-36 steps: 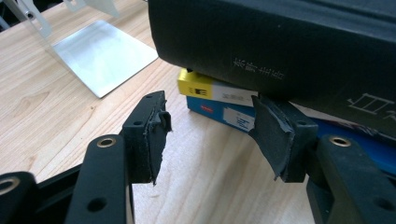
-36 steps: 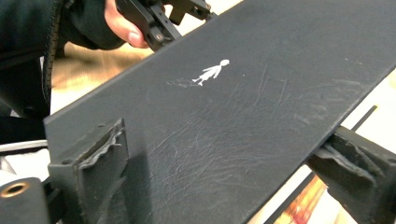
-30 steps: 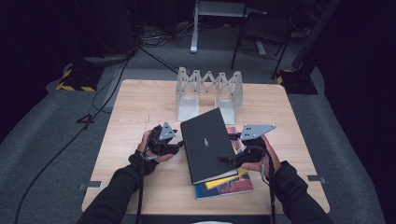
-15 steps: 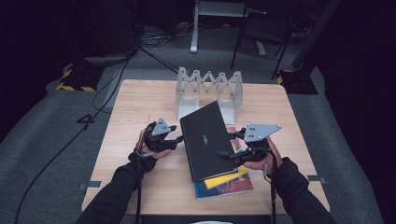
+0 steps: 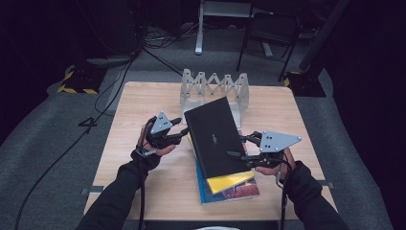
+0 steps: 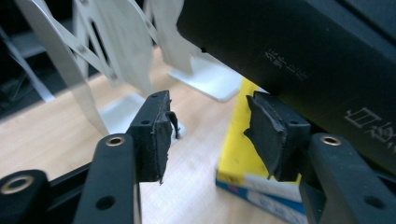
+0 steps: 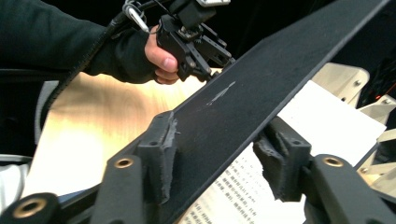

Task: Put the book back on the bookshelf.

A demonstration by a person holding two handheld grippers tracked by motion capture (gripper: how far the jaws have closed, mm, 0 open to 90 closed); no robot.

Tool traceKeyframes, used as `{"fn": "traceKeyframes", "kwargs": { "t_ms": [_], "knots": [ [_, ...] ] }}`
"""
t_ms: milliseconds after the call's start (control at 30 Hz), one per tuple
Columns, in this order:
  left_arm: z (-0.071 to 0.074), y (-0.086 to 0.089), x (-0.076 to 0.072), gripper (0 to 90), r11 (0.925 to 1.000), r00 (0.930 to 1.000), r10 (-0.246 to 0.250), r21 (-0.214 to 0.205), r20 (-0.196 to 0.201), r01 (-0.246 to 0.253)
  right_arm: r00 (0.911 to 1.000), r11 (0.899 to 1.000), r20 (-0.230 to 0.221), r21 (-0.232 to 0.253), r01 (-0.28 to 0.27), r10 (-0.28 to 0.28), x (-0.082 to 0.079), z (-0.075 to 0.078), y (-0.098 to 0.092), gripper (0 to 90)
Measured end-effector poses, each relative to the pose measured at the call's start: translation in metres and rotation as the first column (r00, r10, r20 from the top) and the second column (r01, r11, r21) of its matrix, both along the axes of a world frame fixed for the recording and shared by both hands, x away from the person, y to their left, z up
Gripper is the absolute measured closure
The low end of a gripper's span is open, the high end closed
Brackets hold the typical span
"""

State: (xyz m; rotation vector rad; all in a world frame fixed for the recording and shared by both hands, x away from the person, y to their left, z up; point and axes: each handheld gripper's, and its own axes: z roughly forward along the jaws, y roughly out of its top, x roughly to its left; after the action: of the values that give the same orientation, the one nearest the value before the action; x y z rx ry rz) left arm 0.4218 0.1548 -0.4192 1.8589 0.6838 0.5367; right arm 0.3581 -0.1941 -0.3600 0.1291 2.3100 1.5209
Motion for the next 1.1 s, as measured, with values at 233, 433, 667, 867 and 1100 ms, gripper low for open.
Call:
{"fn": "traceKeyframes", "kwargs": {
  "t_ms": [233, 433, 667, 867, 1100],
  "knots": [
    [0.040, -0.004, -0.012, 48.5, 0.9969, 0.9950, -0.046, -0.059, 0.089, 0.051, 0.9978, 0.998, 0.028, 0.037, 0.059, -0.060, 0.000, -0.006, -0.004, 60.6],
    [0.022, -0.008, -0.017, 44.2, 0.9977, 0.9984, -0.032, 0.060, 0.046, 0.030, 0.9786, 0.996, -0.204, 0.075, 0.044, -0.028, 0.024, -0.021, -0.005, 62.0],
    [-0.018, 0.012, -0.029, 35.3, 0.9819, 0.9967, -0.038, 0.182, -0.072, 0.051, 0.9693, 0.998, -0.241, 0.028, 0.057, -0.048, 0.029, -0.016, -0.001, 62.0],
    [-0.047, -0.003, -0.021, 35.2, 0.9644, 0.9841, -0.042, 0.250, -0.173, 0.085, 0.9708, 0.998, -0.235, 0.039, 0.058, -0.047, 0.027, -0.018, -0.003, 62.0],
    [-0.050, -0.007, -0.008, 41.6, 0.9874, 0.9903, 0.004, 0.157, -0.139, 0.018, 0.9848, 0.998, -0.171, 0.047, 0.039, -0.030, 0.021, -0.015, -0.003, 61.9]
  ]
}}
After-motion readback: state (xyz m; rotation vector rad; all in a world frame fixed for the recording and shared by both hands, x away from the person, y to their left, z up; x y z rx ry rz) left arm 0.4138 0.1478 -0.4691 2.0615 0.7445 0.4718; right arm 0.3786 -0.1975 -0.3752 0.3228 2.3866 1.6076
